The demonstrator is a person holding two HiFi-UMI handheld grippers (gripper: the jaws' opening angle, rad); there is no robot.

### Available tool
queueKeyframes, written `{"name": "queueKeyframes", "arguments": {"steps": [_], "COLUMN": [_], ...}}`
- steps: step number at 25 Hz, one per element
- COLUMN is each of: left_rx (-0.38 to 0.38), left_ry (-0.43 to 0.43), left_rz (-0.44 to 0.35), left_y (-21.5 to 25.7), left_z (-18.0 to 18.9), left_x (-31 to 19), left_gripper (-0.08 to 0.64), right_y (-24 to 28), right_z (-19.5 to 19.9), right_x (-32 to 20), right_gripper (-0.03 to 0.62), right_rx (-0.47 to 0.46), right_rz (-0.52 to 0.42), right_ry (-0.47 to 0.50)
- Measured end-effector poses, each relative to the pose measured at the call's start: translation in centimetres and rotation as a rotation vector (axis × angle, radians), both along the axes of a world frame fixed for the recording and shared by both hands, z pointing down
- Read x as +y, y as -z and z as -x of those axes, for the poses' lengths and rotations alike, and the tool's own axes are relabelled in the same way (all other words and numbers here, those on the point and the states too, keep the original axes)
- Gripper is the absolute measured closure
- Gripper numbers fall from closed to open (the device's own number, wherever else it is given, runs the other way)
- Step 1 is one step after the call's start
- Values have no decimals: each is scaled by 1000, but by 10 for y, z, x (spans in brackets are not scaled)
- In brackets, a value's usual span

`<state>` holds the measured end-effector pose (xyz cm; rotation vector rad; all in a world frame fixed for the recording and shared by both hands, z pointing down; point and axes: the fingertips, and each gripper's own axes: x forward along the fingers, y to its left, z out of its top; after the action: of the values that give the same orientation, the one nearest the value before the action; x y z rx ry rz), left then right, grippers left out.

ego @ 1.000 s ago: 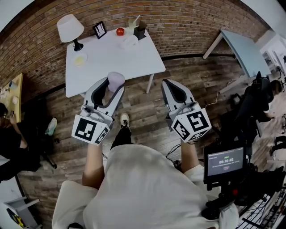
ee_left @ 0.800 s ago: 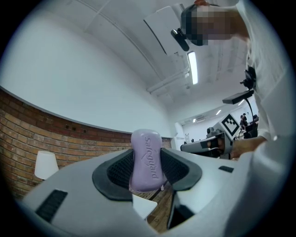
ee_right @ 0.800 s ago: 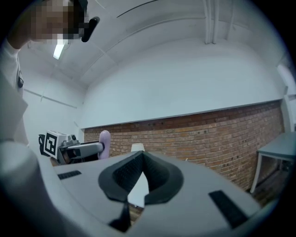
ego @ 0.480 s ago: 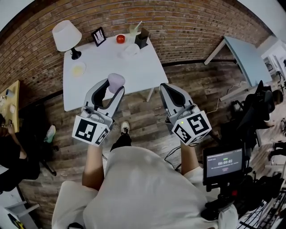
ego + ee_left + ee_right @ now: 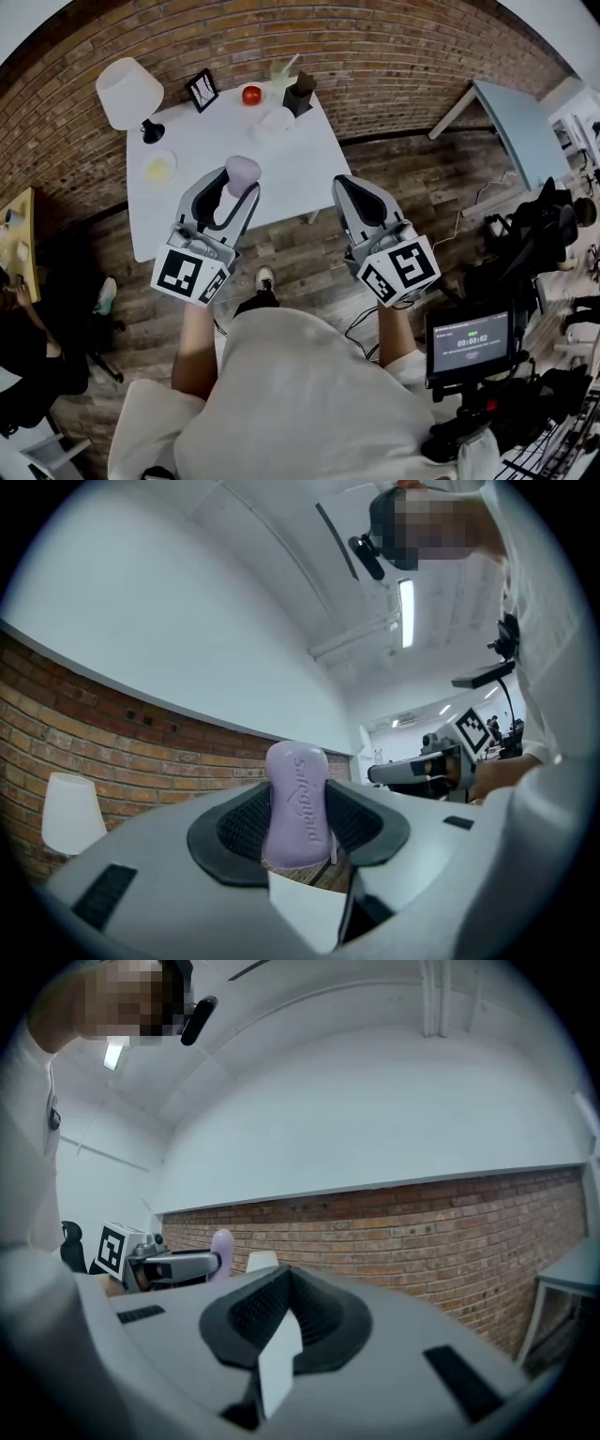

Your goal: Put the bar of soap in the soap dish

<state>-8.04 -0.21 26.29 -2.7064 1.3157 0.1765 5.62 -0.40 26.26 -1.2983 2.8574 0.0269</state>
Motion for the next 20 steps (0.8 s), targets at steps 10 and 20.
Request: {"name": "queueKeyframes", "arguments": {"steps": [10, 20], "left_rx": [-5, -17], "left_ry": [-27, -54], "left_rz": [29, 50], "left_y": [-8, -17], "left_z": [19, 45], "left_x": [-74, -141], "left_gripper": [371, 373], "right_y": [-4, -21], "right_z": [26, 52], "right_x": [-66, -124], "right_gripper": [588, 589], "right_rx": [3, -13], "right_rz": [25, 94], "right_ry": [8, -2]}}
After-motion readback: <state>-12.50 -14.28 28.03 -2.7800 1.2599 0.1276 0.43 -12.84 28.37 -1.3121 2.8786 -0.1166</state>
